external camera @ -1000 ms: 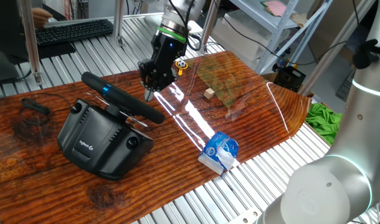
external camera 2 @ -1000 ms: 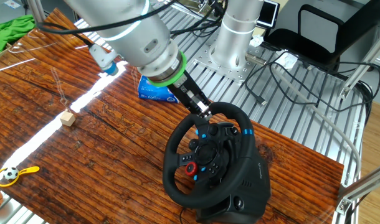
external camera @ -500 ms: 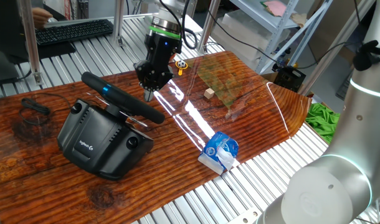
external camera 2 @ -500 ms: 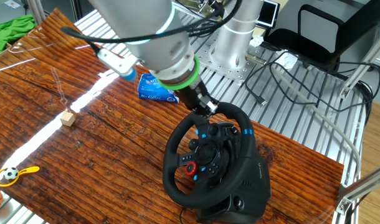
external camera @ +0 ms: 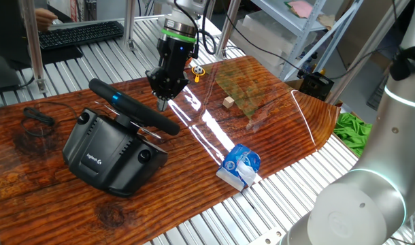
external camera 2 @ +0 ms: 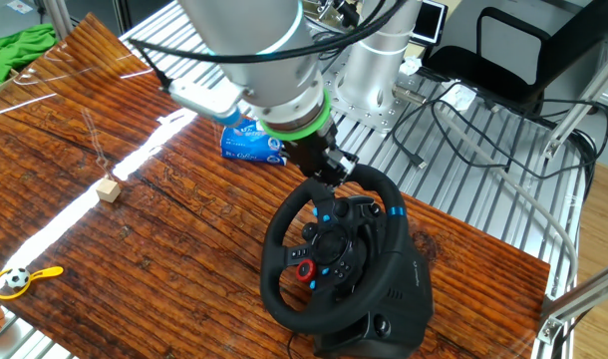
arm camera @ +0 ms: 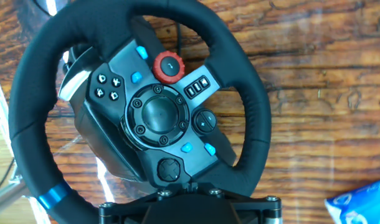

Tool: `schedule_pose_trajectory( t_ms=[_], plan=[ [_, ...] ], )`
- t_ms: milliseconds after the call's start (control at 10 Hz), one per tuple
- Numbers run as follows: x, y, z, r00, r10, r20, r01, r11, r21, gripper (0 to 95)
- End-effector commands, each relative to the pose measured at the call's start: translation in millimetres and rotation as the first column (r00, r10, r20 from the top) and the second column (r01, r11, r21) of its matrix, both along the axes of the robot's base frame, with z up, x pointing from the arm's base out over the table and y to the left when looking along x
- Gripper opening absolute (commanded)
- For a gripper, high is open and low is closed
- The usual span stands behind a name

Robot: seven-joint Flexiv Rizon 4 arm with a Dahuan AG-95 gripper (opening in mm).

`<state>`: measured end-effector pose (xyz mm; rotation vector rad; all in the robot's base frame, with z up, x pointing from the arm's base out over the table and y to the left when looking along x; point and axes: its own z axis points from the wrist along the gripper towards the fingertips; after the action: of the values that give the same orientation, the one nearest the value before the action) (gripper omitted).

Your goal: Rotate the steering wheel 90 degrees clockwise

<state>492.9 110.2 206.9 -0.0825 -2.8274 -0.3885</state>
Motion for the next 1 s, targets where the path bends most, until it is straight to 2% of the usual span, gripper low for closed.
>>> schedule_pose_trajectory(
  t_ms=[100,200,300,400,500,600,700,1000],
  plan=[
    [1.4,0.0,0.3,1.000,0.014,-0.005,-0.014,1.000,-0.018,0.0],
    [1.4,0.0,0.3,1.000,0.000,-0.007,0.000,1.000,0.008,0.0],
    [1.4,0.0,0.3,0.999,-0.041,-0.029,0.043,0.997,0.061,0.0],
    [1.4,0.0,0.3,0.993,-0.091,-0.078,0.102,0.983,0.153,0.0],
    [1.4,0.0,0.3,0.987,-0.120,-0.108,0.140,0.968,0.206,0.0],
    [1.4,0.0,0.3,0.987,-0.120,-0.108,0.140,0.968,0.206,0.0],
    [-0.1,7.3,0.3,0.983,-0.136,-0.127,0.162,0.961,0.224,0.0],
    [-0.2,22.6,2.8,0.979,-0.139,-0.150,0.171,0.958,0.229,0.0]
  ],
)
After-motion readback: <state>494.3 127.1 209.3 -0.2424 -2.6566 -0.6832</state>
